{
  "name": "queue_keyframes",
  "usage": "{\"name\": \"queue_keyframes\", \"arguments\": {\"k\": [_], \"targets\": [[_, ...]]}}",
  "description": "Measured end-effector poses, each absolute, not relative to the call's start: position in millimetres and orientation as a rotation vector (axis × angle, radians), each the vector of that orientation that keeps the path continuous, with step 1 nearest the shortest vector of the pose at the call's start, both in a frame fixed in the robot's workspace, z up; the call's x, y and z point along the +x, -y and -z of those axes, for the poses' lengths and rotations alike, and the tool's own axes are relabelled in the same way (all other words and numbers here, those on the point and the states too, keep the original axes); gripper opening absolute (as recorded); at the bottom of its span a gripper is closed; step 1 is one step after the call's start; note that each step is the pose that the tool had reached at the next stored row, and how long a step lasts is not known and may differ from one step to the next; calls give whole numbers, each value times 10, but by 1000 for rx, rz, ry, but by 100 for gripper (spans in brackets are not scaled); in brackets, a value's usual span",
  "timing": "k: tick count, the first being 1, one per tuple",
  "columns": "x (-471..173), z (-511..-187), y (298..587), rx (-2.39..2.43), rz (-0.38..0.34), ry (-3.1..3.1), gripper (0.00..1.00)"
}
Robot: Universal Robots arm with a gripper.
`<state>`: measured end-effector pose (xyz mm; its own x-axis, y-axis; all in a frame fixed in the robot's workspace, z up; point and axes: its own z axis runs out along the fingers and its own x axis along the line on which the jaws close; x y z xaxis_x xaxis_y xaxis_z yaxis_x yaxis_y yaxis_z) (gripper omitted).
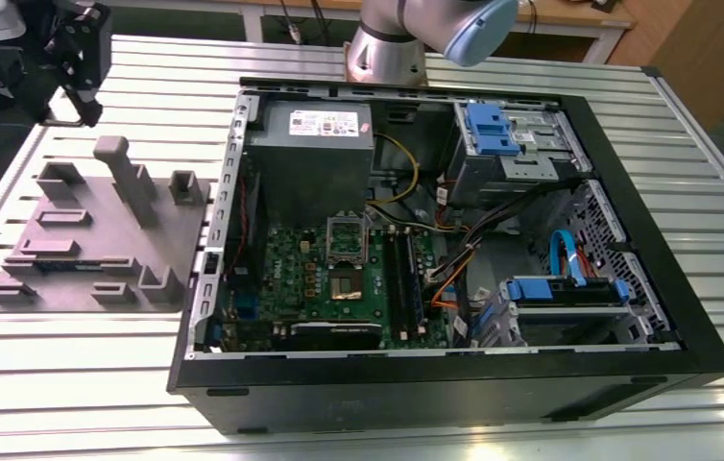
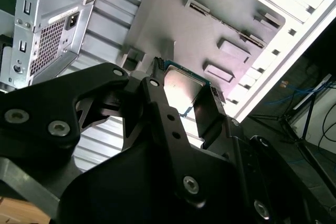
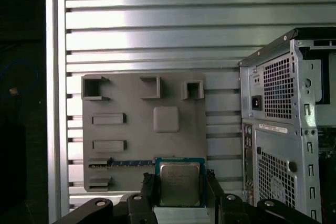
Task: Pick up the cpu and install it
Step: 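Pick up the cpu and move it towards the insertion slot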
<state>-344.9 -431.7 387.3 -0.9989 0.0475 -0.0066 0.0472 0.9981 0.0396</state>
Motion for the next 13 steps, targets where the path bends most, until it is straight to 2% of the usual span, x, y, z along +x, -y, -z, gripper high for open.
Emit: {"name": "queue_keyframes", "arguments": {"k": [13], "targets": [[-3178, -3865, 4333, 74, -62, -3134, 47]]}}
